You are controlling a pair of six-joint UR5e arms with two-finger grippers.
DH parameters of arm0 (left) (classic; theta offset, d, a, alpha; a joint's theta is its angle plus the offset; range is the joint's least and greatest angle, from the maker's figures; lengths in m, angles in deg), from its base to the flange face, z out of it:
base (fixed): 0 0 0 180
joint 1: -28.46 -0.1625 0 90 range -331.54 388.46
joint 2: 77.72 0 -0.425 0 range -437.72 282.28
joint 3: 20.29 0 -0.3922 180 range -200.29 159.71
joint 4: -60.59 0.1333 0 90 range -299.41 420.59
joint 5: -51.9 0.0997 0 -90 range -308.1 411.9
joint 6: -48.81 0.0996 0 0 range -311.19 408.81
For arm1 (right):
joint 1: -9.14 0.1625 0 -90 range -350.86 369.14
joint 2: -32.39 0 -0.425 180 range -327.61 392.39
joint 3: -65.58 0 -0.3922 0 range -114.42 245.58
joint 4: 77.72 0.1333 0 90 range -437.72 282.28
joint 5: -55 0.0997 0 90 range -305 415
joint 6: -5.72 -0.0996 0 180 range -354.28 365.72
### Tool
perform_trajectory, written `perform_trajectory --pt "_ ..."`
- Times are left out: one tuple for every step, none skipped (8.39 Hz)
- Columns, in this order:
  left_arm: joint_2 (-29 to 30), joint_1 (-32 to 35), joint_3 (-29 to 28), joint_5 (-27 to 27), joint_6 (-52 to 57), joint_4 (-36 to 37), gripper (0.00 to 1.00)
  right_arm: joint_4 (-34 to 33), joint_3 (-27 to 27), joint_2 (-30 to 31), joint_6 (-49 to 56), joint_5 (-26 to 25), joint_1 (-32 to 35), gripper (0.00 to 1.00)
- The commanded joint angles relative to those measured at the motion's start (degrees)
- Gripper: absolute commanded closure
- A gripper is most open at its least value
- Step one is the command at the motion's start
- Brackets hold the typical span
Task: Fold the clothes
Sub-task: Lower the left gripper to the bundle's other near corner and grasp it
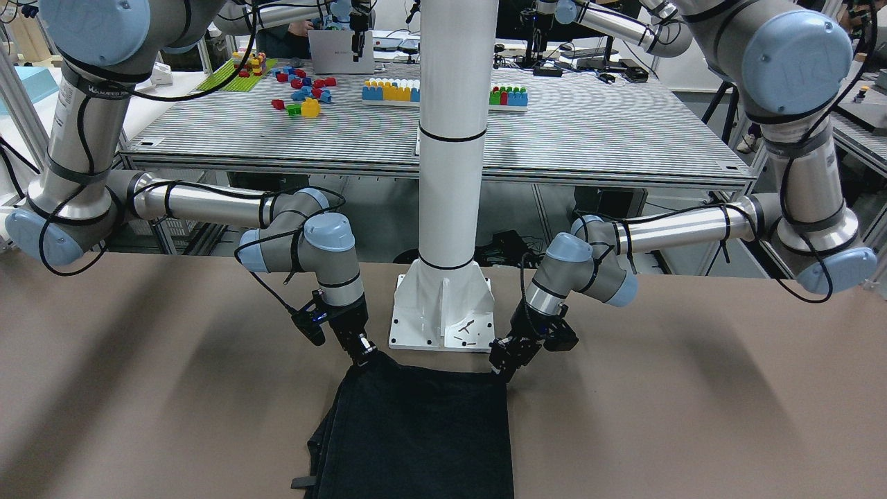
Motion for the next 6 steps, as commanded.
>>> perform_trajectory --pt "-0.27 -0.06 0.51 -0.54 -0.46 0.0 1.0 0.0 0.09 0.08 0.0 0.09 0.05 1.0" --pt "-0.27 -0.06 1.56 -0.71 -0.55 0.09 1.0 0.09 0.44 0.08 0.0 0.09 0.05 1.0" --pt "-0.96 0.29 5.57 -2.11 -0.55 0.18 1.0 0.0 2.01 0.25 0.0 0.26 0.14 1.0" --pt "-3.06 0.29 10.48 -3.25 -0.46 0.52 1.0 0.0 4.89 0.34 0.0 1.22 0.49 1.0" --pt "-2.99 4.21 12.62 -5.79 -0.37 1.05 1.0 -0.09 5.79 -0.01 0.09 1.75 2.32 1.0" --pt "-1.86 10.86 12.38 -12.86 -0.2 2.27 1.0 -0.09 5.63 -0.53 0.7 2.71 6.08 1.0"
